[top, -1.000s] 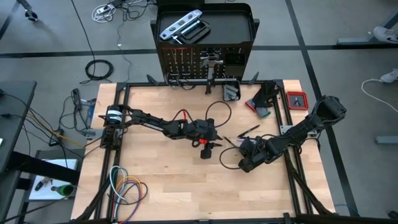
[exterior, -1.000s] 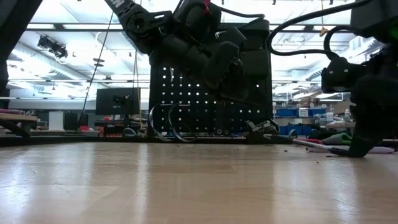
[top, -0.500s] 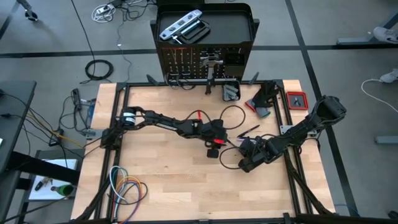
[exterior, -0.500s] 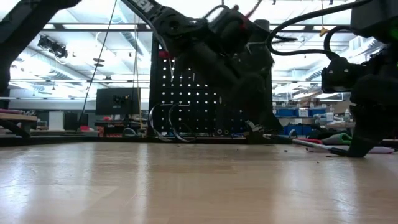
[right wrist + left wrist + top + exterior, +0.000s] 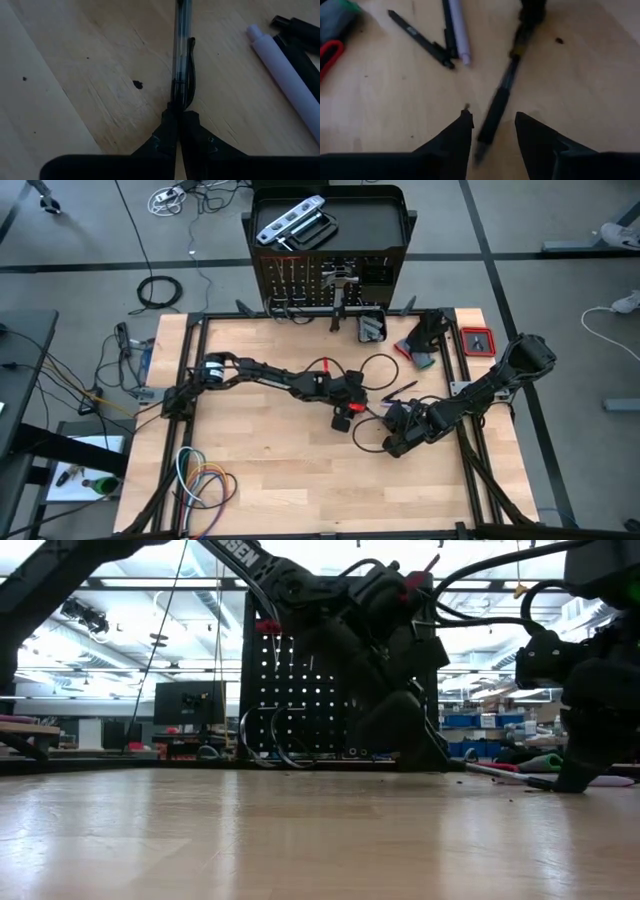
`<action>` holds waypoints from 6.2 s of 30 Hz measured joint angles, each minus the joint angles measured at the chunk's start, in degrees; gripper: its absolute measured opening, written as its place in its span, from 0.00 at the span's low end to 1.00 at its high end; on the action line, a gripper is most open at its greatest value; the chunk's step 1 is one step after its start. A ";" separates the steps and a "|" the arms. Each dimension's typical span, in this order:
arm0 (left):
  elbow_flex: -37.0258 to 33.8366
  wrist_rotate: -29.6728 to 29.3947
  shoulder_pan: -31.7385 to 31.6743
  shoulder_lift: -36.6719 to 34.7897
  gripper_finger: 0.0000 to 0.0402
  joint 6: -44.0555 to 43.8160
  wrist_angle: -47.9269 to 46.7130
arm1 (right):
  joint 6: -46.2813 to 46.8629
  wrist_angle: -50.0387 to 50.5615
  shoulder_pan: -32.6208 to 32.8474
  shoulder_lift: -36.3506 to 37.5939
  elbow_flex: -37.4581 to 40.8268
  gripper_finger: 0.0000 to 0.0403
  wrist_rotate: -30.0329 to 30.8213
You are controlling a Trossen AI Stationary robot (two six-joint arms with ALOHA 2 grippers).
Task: Hang tools onto peg board
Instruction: Put the bottom black pen into the top basket of the peg board
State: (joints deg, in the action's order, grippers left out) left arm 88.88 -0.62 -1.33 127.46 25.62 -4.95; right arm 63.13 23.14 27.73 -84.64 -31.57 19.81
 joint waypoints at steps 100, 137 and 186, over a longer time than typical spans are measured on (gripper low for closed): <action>-25.94 -24.85 13.91 -28.20 0.06 2.86 53.19 | -93.82 -67.29 10.87 12.33 -17.97 0.50 49.34; -25.92 -42.01 14.81 -28.15 0.38 2.28 50.44 | -87.52 -65.94 2.18 12.35 -17.95 0.06 40.99; -43.06 -22.23 20.85 -28.15 0.57 -35.18 39.01 | -77.87 -45.80 -55.26 19.18 -17.97 0.06 12.95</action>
State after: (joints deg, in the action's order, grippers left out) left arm 45.83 -22.86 19.52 99.31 -9.55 34.05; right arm -14.74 -22.66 -27.53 -65.46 -49.54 32.76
